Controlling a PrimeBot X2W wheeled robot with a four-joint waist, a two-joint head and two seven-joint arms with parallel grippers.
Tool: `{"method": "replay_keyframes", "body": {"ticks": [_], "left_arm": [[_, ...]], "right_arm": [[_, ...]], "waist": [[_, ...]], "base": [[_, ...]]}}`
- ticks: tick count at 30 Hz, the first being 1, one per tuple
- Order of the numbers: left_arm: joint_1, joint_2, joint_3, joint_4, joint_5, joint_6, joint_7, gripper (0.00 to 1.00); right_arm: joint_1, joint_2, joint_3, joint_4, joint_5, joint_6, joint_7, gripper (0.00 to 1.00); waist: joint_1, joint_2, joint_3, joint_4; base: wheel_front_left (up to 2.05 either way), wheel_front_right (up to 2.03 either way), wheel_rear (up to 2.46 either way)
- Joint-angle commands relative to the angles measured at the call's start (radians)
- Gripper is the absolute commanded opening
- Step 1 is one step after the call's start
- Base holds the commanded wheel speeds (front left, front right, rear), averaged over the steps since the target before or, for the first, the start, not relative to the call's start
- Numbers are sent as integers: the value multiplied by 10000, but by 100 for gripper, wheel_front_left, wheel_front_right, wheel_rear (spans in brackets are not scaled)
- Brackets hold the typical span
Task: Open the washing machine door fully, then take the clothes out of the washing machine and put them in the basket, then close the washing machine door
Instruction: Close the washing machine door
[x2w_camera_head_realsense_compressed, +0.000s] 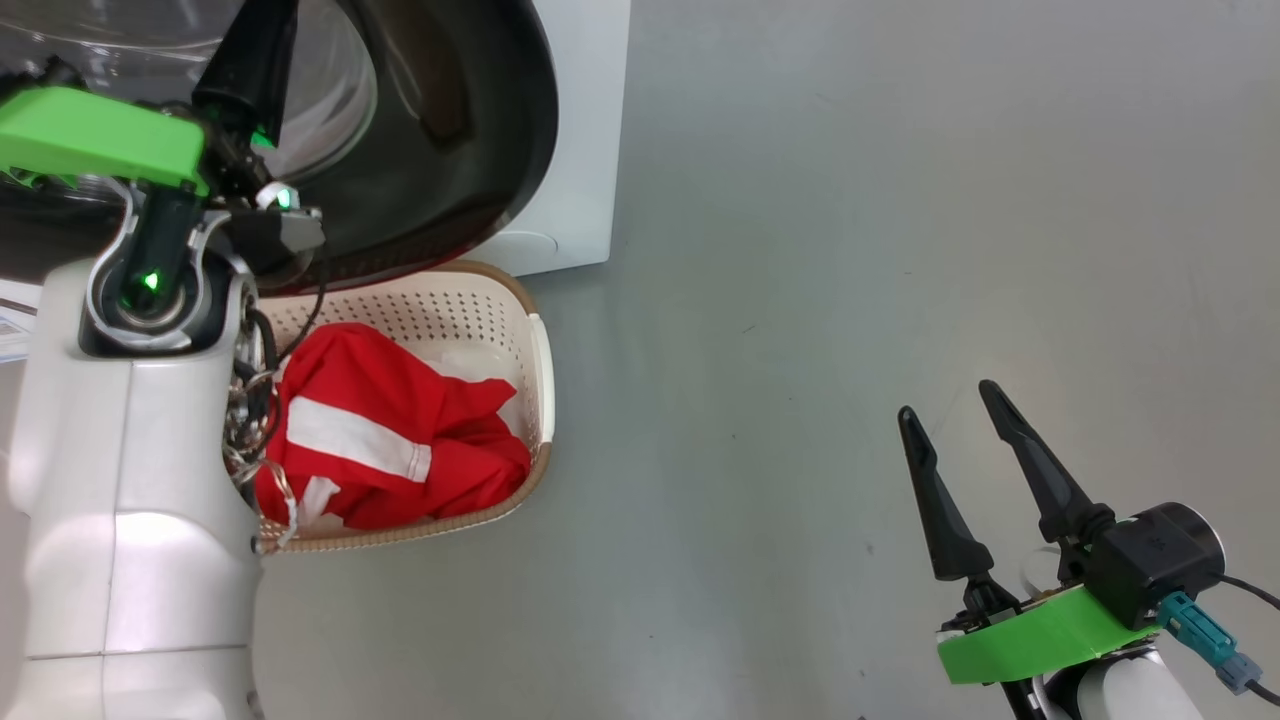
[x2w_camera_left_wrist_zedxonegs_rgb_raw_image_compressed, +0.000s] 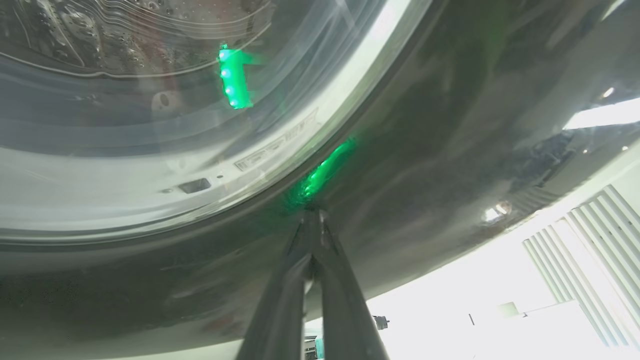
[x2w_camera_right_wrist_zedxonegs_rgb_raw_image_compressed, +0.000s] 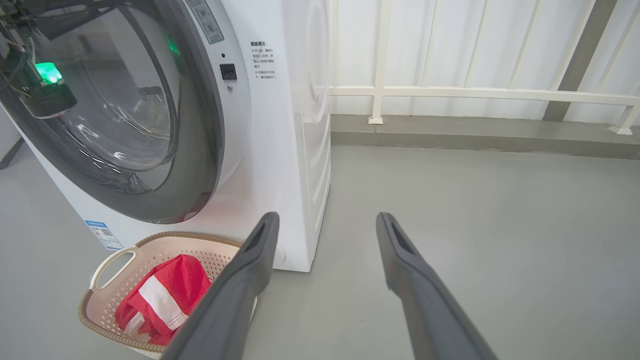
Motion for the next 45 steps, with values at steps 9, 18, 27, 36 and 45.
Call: {"method": "replay_keyframes", "body": {"ticks": [9,18,27,36,45], "left_arm": [[406,293,-2,-686,-81,-149,15,0],[1600,251,-116,-1242,-31,48,-201,100],[3093,340,-416,-2408,555,8,-576,100],[5384,860,-826,-4743,2693,-134,-2420,100],[7174,1069,-1229,-5928,4779,-138,-4188,100]], "right_arm": [[-240,-33,224,-165,148,62,-65,100],[-172,-33,210,-52,249,62,-65,100],[-161,-33,124,134,409,62,-65,100],[88,-33,52,169,600,62,-65,100],[381,-33,-69,163,674,62,-65,100]], "waist": [[0,-1,-280,223],[0,-1,-693,583],[0,-1,-1152,982],[0,-1,-1784,1231],[0,-1,-2245,1320]], "base": [[0,0,0],[0,0,0],[0,0,0],[0,0,0],[0,0,0]]}}
